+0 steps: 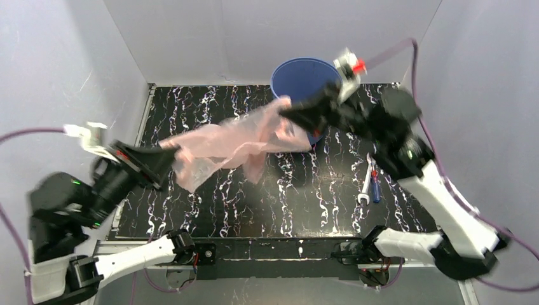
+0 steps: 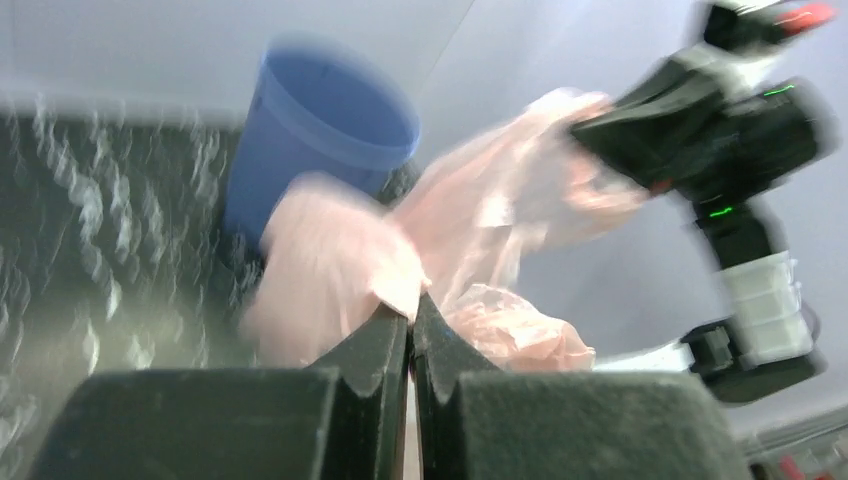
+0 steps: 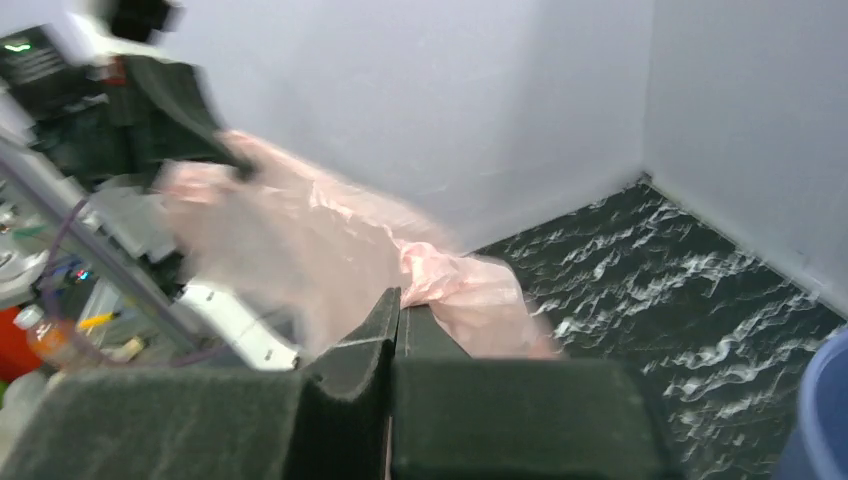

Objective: Put the trash bags into the trash bin
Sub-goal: Unfold the trash bag at the center of the board.

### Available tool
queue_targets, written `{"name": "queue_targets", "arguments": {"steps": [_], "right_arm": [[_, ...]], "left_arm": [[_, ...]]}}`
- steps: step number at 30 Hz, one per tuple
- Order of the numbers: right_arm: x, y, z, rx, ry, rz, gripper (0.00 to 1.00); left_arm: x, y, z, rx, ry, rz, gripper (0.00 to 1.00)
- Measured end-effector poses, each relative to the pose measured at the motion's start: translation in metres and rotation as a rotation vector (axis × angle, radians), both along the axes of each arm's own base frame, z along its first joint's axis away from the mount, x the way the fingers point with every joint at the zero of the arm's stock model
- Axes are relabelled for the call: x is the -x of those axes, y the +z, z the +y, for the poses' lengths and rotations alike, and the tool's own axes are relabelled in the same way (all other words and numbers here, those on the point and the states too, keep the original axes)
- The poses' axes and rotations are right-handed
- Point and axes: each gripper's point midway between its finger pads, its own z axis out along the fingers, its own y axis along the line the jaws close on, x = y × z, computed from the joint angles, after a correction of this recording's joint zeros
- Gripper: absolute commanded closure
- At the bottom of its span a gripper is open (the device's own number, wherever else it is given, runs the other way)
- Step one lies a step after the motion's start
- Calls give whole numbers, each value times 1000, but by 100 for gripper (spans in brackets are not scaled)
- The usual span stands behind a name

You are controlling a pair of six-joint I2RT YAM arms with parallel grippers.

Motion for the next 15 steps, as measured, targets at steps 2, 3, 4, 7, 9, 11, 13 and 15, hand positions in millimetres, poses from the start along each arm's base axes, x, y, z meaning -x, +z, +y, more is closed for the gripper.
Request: {"name": "queue_targets", "arguments": {"steps": [2,3,4,7,9,11,13,15], "right_arm": [[24,-47,-21,3,10,28,99],[32,-83,-29,35,12,79,99],[36,-127,-30,88,14,150,99],[31,-283,-29,340,-26,466,99],[39,-373,-45,562,-83,682,99],[39,-381,-52,701,-106,756,99],[6,-327,-19,672,-82,673,99],[-41,-249,33,568,-46,530,99]], "left_arm": [[1,-55,-2,-4,1,82,100],[-1,-111,-12,-20,1,181,100],[-3,-161,-23,-56,-1,274,100],[7,-347,-50,-276,14,655,100],[24,-413,-33,-432,61,822,100],[20,-383,-23,-460,96,791,100],[-2,-292,-31,-385,97,622,100],[-23,-179,-39,-293,89,415,100]]}}
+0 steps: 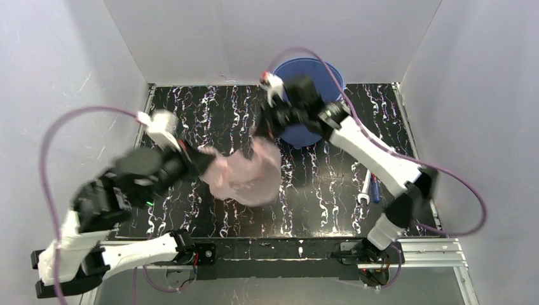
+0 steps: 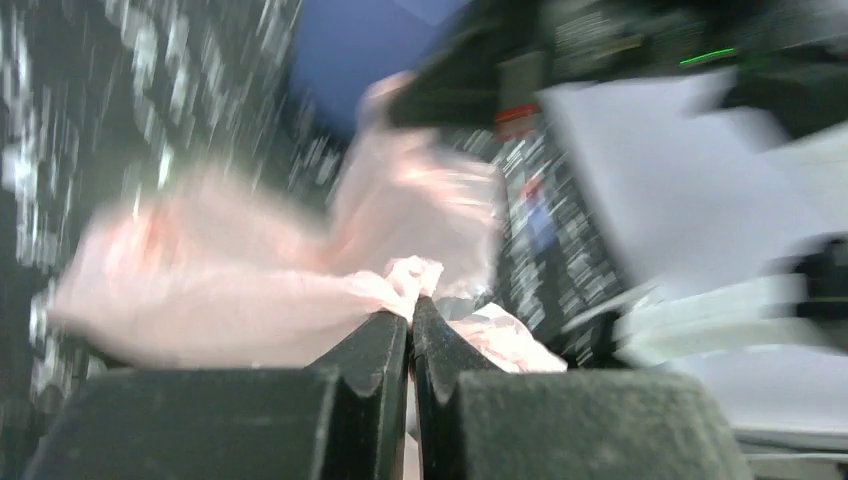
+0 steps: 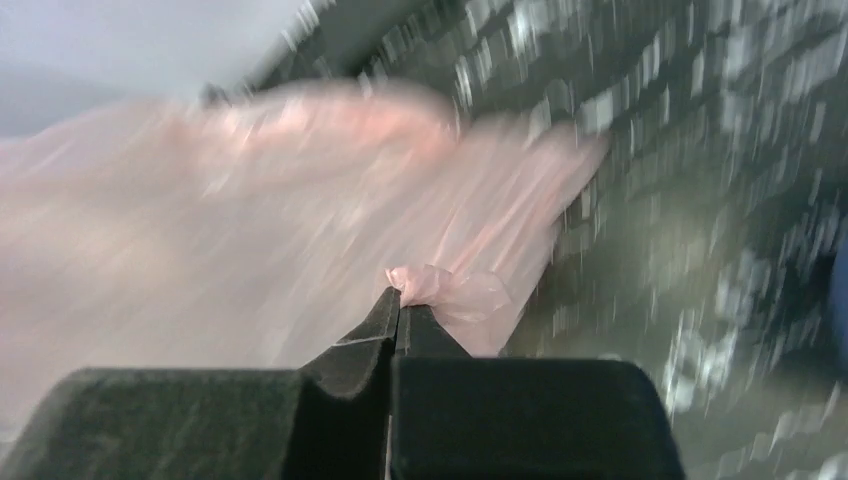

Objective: Put the trash bags into the trash bin
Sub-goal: Unfold the trash bag at the center of the board.

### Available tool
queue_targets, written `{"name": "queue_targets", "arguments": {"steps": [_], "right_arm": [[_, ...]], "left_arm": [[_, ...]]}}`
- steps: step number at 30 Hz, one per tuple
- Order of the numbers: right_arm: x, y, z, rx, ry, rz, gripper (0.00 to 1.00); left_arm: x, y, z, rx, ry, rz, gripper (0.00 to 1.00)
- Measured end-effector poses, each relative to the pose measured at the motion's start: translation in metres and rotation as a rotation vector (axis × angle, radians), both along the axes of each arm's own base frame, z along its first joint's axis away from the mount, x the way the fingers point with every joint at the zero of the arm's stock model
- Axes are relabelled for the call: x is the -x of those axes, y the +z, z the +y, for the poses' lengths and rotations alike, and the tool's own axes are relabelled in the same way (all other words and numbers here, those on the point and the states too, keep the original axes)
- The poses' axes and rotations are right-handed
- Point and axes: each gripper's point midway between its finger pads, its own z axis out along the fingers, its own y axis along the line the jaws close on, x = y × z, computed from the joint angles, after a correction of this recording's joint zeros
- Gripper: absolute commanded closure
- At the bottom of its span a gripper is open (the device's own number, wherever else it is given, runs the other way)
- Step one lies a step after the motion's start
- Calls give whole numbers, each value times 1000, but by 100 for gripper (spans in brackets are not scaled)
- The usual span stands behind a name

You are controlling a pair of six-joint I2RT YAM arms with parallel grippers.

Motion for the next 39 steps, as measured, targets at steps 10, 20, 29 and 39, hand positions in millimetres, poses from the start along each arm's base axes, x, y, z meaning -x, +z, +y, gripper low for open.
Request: {"name": "queue_targets", "arguments": {"steps": [10,20,29,39], "right_arm": [[65,124,-51,-429,35,-326,99],[46,-89,-65,116,-101,64,99],[63,-40,-58,-125,-44,-30,99],[119,-154,-107,70,-48,218,97]], "left_arm": [[25,54,22,339,-61,-174,100],[22,-116,5,-46,79,276,100],[20,-112,13,8,114,238,100],[52,-230,-11,-44,20,489,62]]}}
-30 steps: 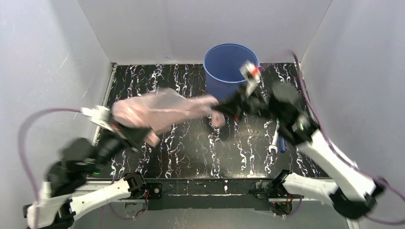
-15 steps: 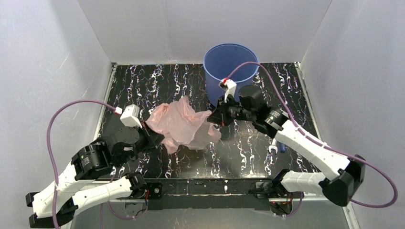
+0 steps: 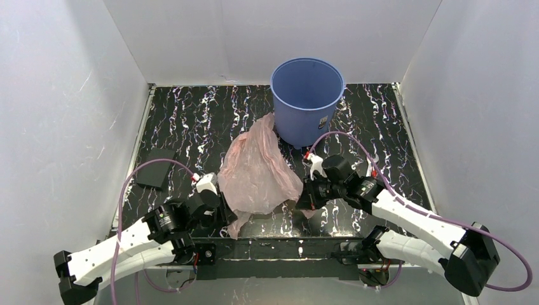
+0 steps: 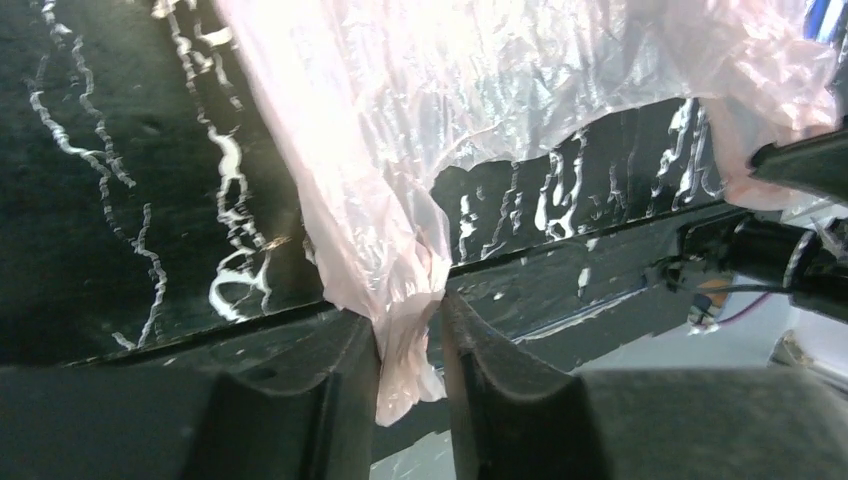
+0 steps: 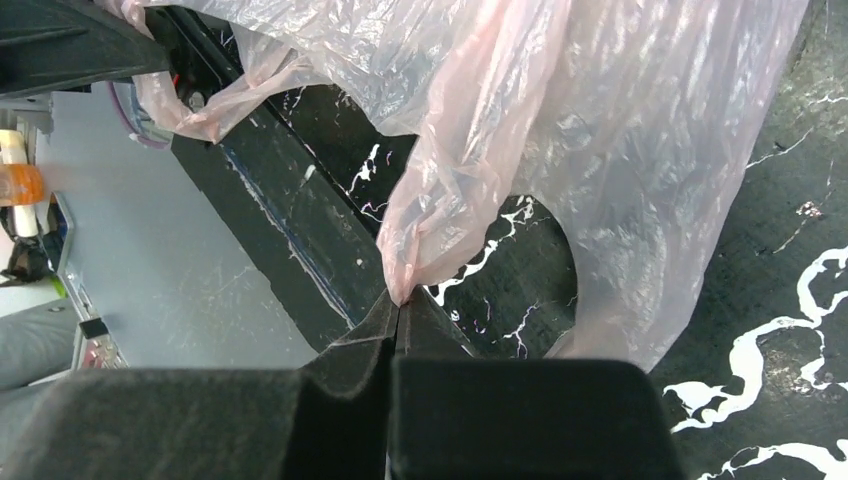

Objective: Put the trash bags into the trash bin
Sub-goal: Unfold the trash bag at the center of the board.

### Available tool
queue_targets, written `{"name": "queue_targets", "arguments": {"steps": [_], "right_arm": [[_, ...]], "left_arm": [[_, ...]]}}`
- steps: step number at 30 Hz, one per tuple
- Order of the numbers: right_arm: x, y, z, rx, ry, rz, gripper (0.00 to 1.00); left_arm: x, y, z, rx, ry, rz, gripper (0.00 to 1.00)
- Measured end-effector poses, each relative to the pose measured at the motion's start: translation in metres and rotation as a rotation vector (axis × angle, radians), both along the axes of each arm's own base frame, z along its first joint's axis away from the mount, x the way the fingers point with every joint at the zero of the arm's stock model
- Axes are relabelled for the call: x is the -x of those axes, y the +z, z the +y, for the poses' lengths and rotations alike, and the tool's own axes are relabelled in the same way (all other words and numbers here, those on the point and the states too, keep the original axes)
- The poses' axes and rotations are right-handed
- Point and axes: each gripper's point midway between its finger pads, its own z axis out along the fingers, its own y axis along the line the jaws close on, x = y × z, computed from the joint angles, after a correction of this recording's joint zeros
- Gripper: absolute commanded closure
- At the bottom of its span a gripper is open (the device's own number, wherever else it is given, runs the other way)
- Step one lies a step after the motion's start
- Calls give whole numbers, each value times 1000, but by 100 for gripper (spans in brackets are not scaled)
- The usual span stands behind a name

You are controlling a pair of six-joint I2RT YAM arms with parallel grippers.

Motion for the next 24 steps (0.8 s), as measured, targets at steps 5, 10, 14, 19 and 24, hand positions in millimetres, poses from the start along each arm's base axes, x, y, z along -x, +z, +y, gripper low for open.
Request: {"name": "queue_targets", "arguments": {"steps": [5,10,14,19,24], "right_arm": [[1,-13,-2,-8,-48,32,97],[-2,-24,-4,-10,-120,58,97],[-2,-38,-7,-14,-179,90,96],[-2,-44,-6,-45,-233,127,90],[-6,-34,1,-94,-237,117,75]], "left_arm": [[-9,0,-20,56,-17,-30,46],[-3,-30,-27,63,-56,0,42],[1,-37,-36,129,-93,-9,51],[1,-29,-49,214,-119,-37,81],[0,-28,-53,225,-132,-44,100]]}}
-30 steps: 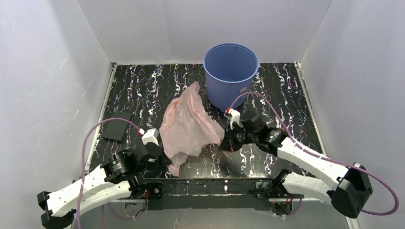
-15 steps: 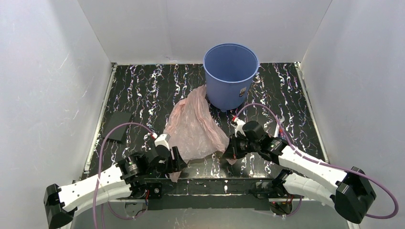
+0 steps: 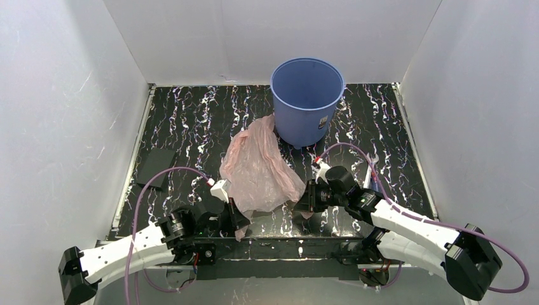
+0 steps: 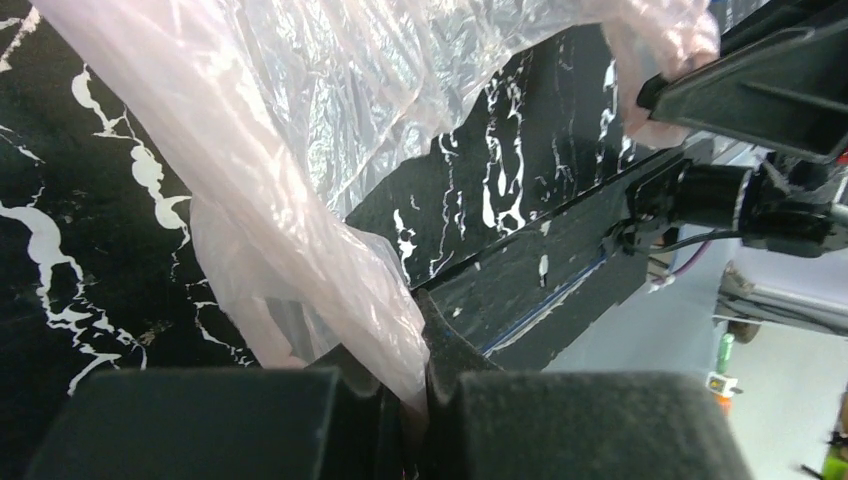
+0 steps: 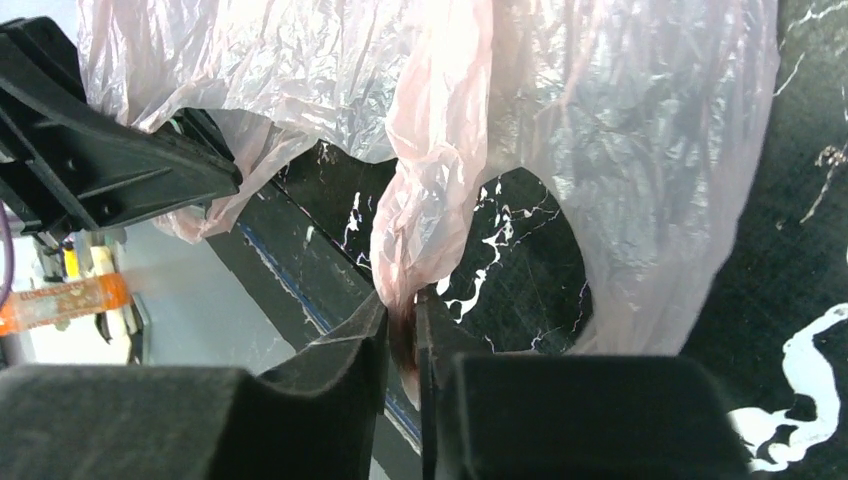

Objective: Put the trash bags into the trash bin
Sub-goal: Unfold the trash bag at the center of the board.

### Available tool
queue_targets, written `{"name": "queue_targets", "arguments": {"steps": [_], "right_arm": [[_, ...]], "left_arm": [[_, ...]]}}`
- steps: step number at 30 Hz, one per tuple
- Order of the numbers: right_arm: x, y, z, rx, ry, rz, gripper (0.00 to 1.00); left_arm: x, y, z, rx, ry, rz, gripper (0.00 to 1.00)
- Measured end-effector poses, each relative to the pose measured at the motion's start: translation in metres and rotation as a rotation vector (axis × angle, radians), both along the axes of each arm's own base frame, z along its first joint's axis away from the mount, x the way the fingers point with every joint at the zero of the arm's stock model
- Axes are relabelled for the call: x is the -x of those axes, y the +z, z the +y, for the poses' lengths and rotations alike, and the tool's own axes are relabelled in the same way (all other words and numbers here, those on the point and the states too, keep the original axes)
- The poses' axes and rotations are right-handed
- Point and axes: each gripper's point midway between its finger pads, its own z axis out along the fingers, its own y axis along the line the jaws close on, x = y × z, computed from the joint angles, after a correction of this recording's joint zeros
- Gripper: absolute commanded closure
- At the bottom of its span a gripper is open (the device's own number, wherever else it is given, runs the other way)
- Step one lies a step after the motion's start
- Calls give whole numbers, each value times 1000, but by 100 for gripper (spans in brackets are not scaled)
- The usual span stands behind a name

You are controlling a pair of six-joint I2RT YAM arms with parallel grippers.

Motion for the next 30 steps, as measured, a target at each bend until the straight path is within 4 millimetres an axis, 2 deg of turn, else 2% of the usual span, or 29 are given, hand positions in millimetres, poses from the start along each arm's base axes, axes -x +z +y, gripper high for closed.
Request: {"name": "queue_targets", "arguments": {"steps": [2,4,9,12,16,17,19,21,24,26,28,29,30], "right_arm": [[0,1,1,-3,11,-9,73],[1,-1,0,11,32,-19,62],[2,-11,-5,75,91,-48,45],[3,-16,-10,108,116,-73,42],[1,-22,-16,147,131,-102,41],[1,-24,-16,154,135,-107,47],[-1,-29,-17,175,141,-107,68],[-1,-40,-20,211,142,-86,96],[1,-48,-20,233,139,-39,99],[-6,-34,-9,203,123,-31,99],[-21,-3,11,150,117,-62,99],[-34,25,26,124,117,-86,99],[-56,70,50,69,121,-144,99]], "left_arm": [[1,-3,1,-21,-8,2,100],[1,-3,3,-49,-17,5,100],[-3,18,0,-53,-32,-29,100],[-4,24,0,-49,-34,-43,100],[-1,21,7,-77,-39,-40,100],[-1,20,9,-85,-39,-40,100],[0,19,13,-100,-39,-42,100],[1,20,18,-115,-35,-42,100],[0,28,25,-142,-23,-50,100],[-3,41,30,-157,-9,-72,100],[-11,70,38,-178,18,-127,100],[-18,93,42,-189,34,-176,100],[-25,120,45,-194,48,-228,100]]}}
